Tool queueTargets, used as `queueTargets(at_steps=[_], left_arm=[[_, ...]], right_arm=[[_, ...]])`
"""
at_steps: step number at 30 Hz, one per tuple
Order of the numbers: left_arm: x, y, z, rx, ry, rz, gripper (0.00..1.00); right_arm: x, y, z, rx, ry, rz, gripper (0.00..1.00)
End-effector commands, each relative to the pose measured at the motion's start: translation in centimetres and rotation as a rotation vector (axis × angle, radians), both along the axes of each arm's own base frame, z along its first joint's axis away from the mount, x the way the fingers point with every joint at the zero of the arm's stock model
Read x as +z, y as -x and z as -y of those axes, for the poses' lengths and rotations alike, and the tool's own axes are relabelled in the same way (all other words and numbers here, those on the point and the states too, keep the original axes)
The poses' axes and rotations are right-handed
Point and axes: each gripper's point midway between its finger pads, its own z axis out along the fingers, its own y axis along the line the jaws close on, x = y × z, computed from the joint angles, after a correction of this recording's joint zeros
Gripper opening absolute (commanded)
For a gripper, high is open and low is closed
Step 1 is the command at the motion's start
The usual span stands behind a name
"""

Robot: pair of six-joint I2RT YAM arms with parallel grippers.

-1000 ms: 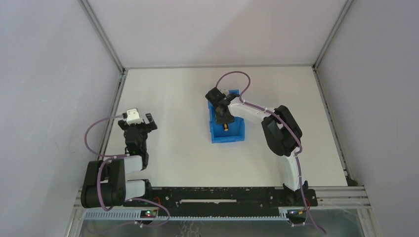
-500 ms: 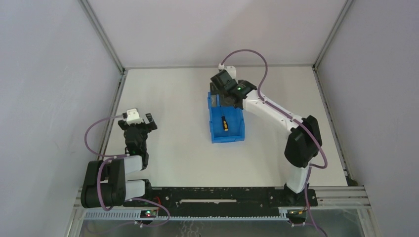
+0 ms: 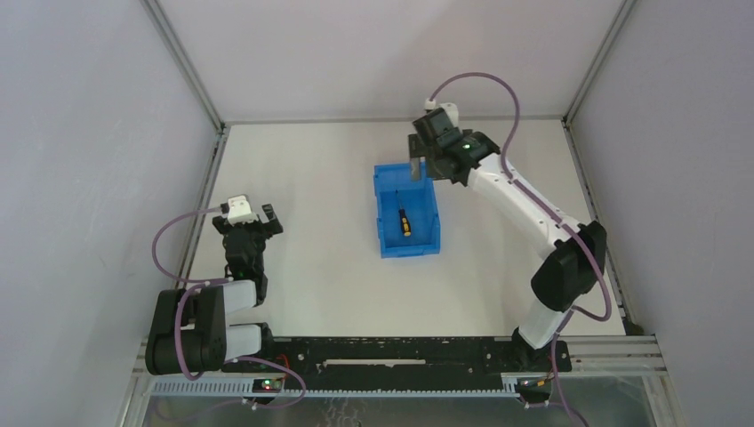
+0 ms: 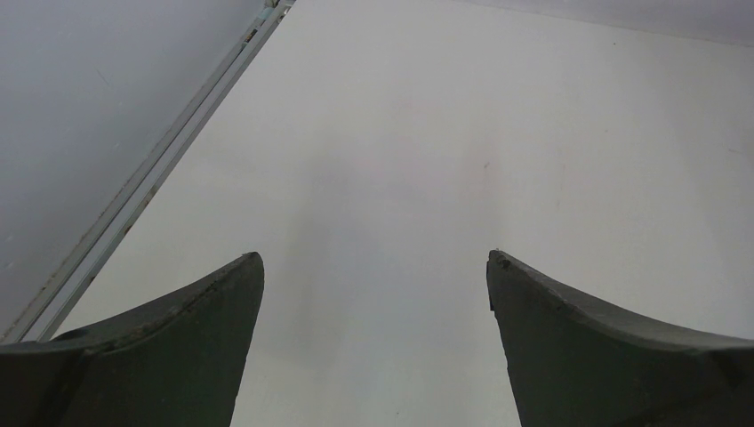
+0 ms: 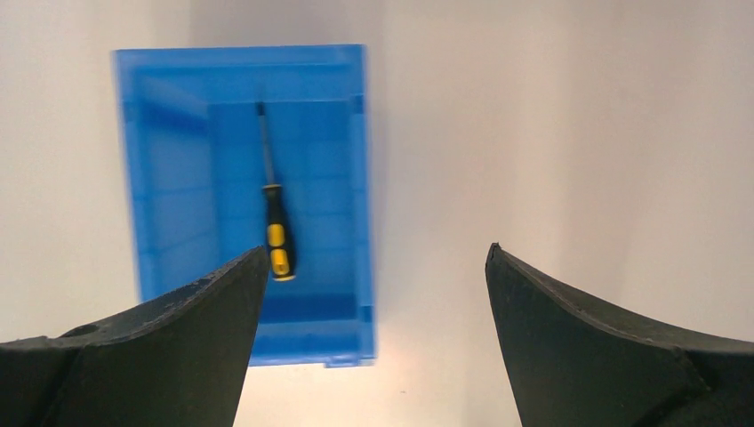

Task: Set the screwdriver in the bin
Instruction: Reset both arms

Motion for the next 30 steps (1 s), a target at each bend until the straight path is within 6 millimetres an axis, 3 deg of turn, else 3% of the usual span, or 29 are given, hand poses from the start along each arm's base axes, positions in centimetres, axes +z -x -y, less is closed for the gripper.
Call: queueTargets(at_steps=[1, 12, 17, 22, 30], left_arm=[[2.5, -1.0, -0.1, 0.002, -0.021, 0.074, 1.00], [2.5, -1.0, -0.1, 0.003, -0.021, 0.074, 1.00], [2.5, -1.0, -0.1, 0.003, -0.021, 0.074, 1.00], [2.6, -1.0, -0.1, 0.003, -0.021, 0.075, 1.00], [2.5, -1.0, -0.1, 0.003, -0.022, 0.074, 1.00]], right_arm=[[2.0, 0.9, 5.8, -0.047, 0.015, 0.009, 1.00], [1.0, 2.5, 17.6, -0.170, -0.025, -0.004, 1.00], [0.0, 3.4, 21.6, -0.228, -0.001, -0.015, 1.00], [0.0, 3.3, 23.8, -0.254, -0.033, 0.009, 1.00], [-0.1, 2.8, 23.9, -0.212, -0.073, 0.048, 1.00]])
